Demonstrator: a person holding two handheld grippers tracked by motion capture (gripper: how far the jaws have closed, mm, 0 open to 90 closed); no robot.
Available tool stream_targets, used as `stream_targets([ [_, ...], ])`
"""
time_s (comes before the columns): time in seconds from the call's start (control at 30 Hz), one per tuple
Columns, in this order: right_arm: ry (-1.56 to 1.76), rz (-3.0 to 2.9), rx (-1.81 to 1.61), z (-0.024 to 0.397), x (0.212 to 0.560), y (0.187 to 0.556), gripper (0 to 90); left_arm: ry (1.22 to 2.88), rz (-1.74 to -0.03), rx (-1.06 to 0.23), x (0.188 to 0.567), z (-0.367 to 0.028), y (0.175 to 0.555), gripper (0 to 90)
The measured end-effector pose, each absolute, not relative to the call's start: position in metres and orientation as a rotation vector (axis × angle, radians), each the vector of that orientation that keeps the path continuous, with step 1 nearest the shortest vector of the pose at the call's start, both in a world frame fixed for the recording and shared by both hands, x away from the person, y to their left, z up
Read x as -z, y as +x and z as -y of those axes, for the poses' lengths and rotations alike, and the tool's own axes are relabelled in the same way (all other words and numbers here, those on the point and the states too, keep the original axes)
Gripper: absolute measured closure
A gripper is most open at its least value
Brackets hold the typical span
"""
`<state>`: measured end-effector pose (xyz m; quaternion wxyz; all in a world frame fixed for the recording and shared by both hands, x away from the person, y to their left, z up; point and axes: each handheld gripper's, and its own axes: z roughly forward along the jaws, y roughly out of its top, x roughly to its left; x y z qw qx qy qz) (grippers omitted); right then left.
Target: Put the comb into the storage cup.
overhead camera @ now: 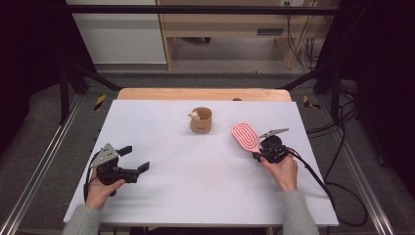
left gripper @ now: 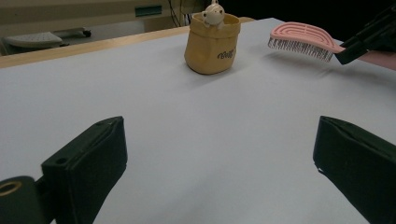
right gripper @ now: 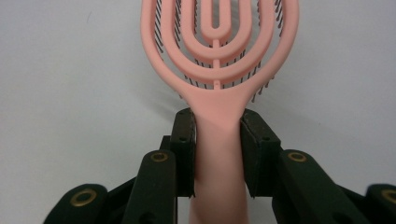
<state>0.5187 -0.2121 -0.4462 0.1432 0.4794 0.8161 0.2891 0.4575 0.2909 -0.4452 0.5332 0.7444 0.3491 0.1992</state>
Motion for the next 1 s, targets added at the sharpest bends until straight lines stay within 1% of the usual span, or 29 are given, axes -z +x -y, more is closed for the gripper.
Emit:
stream_targets([
  [1.0,1.308,-2.322,-0.969,0.211,0.432,0.506,69.2,1.775,-0.832,-0.471,0.444,-0.288,0.457,3.0],
])
